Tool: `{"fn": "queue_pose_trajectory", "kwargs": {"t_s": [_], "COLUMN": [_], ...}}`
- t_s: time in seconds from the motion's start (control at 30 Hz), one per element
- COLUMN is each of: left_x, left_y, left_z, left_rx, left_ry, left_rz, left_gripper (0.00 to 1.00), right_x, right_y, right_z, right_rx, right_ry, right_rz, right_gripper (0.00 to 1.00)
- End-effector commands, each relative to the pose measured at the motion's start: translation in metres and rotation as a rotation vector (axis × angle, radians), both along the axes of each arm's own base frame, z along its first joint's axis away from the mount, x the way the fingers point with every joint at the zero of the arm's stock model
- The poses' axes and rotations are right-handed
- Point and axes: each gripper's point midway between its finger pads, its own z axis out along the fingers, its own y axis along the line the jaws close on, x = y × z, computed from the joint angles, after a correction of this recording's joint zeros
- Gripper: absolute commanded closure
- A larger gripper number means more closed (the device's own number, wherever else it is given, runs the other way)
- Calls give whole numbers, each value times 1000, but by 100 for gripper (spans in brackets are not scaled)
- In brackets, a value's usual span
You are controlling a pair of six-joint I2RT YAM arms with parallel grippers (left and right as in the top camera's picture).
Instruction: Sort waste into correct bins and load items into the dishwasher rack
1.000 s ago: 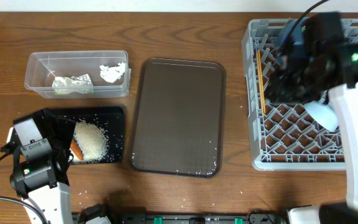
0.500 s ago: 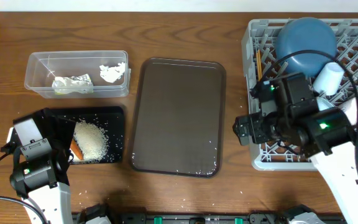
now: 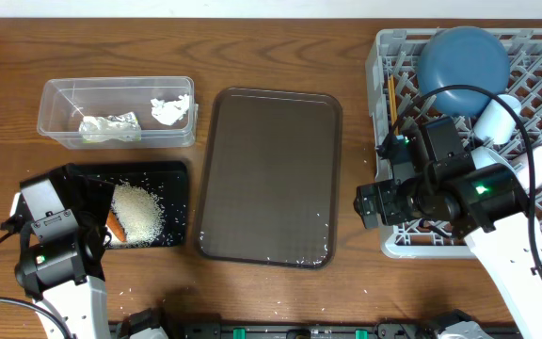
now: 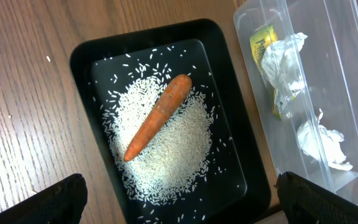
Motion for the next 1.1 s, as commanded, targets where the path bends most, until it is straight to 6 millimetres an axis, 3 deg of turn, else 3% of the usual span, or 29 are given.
{"fn": "queue_pose_trajectory", "kwargs": {"t_s": [0.0, 0.27, 0.47, 0.8, 1.07], "left_x": [-2, -2, -2, -2, -2], "left_y": [2, 2, 2, 2, 2], "left_z": [-1, -1, -1, -1, -1], "left_rx": [-2, -2, -2, -2, -2], "left_ry": [3, 2, 3, 3, 3], "left_rz": [17, 17, 17, 17, 17], "left_gripper": [0, 0, 0, 0, 0], "right_x": [4, 26, 31, 5, -13], "right_y": [4, 31, 46, 36, 22], "right_z": [-6, -35, -28, -14, -19], "right_rx": [2, 99, 241, 296, 268], "right_ry": [-18, -256, -517, -973, -1169], "right_rz": [20, 195, 238, 307, 326], "right_gripper": [1, 1, 1, 1, 1]}}
